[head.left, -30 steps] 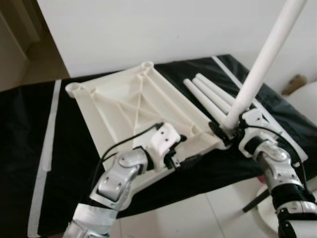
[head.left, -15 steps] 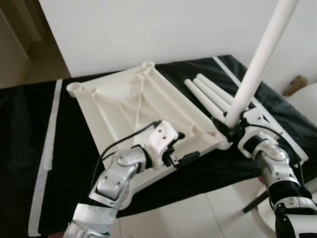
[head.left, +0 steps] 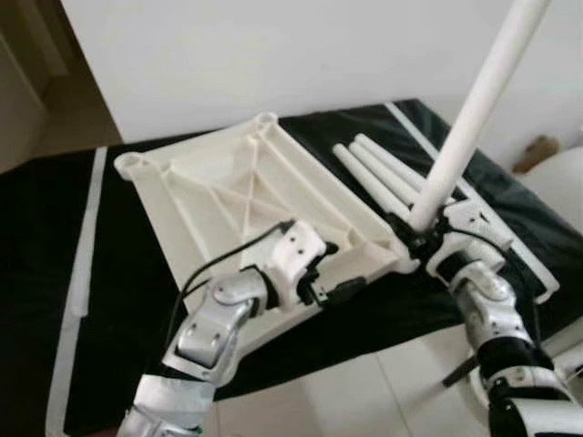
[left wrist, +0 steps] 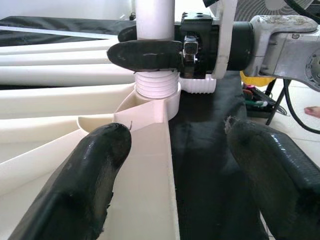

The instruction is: Building children table

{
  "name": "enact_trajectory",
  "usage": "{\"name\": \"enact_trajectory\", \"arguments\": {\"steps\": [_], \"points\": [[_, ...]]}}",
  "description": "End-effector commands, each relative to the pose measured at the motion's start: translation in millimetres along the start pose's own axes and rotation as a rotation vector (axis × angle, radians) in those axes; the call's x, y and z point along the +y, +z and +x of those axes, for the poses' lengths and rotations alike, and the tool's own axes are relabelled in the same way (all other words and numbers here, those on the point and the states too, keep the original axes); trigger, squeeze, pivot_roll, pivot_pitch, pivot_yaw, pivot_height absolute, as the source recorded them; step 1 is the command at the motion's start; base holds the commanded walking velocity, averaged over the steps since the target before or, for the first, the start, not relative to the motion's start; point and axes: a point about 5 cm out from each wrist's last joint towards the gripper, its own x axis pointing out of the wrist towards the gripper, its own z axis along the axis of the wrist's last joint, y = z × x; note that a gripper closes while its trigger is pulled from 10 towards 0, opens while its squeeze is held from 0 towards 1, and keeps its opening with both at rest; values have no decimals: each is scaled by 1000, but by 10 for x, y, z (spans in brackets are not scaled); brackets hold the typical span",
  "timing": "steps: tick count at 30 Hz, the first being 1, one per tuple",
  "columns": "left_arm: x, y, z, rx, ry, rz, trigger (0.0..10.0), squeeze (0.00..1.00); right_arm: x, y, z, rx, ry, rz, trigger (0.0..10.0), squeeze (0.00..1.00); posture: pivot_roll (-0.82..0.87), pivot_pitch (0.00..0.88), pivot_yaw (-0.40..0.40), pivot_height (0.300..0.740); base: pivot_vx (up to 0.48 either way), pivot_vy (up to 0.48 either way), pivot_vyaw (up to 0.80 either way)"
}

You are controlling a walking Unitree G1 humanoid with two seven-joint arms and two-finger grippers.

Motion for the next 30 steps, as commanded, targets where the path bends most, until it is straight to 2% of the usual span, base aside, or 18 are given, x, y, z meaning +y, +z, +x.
{"name": "enact_trajectory", "arguments": {"steps": [1,5,7,8,9,10,12,14,19,20,21,24,30], "points": [[55,-30,-24,14,134,-13,10000,0,32,-180,-54,76,-39,52,10000,0,-54,56,47,740,0,0,0],[58,-41,-28,16,136,-13,10000,0,102,-163,-18,68,-82,45,10000,0,-54,53,40,740,0,0,0],[80,-48,-36,15,143,-21,10000,0,197,-136,22,45,-197,75,10000,0,-56,50,40,740,0,0,0],[80,-48,-36,15,143,-21,10000,0,197,-136,22,45,-197,75,10000,0,-56,50,40,740,0,0,0],[102,-37,-42,5,152,-42,10000,0,262,-129,34,52,-309,78,10000,0,-58,49,37,740,0,0,0],[102,-37,-42,5,152,-42,10000,0,262,-129,34,52,-309,78,10000,0,-58,49,37,740,0,0,0],[108,-36,-49,-2,156,-53,10000,0,381,-142,34,74,-421,100,10000,0,-56,46,32,740,0,0,0],[108,-36,-49,-2,156,-53,10000,0,381,-142,34,74,-421,100,10000,0,-56,46,32,740,0,0,0],[96,-48,-71,-2,162,-54,10000,0,730,-125,56,95,-606,201,10000,0,-46,37,21,740,0,0,0],[96,-48,-71,-2,162,-54,10000,0,730,-125,56,95,-606,201,10000,0,-46,37,21,740,0,0,0],[99,-52,-78,-1,165,-55,10000,0,795,-114,64,104,-641,218,10000,0,-46,36,20,740,0,0,0],[102,-58,-87,-2,170,-61,10000,0,907,-63,108,96,-591,199,10000,0,-47,28,18,740,0,0,0],[101,-54,-82,-3,166,-60,10000,0,864,17,92,43,-573,221,10000,0,-46,26,18,740,0,0,0]]}}
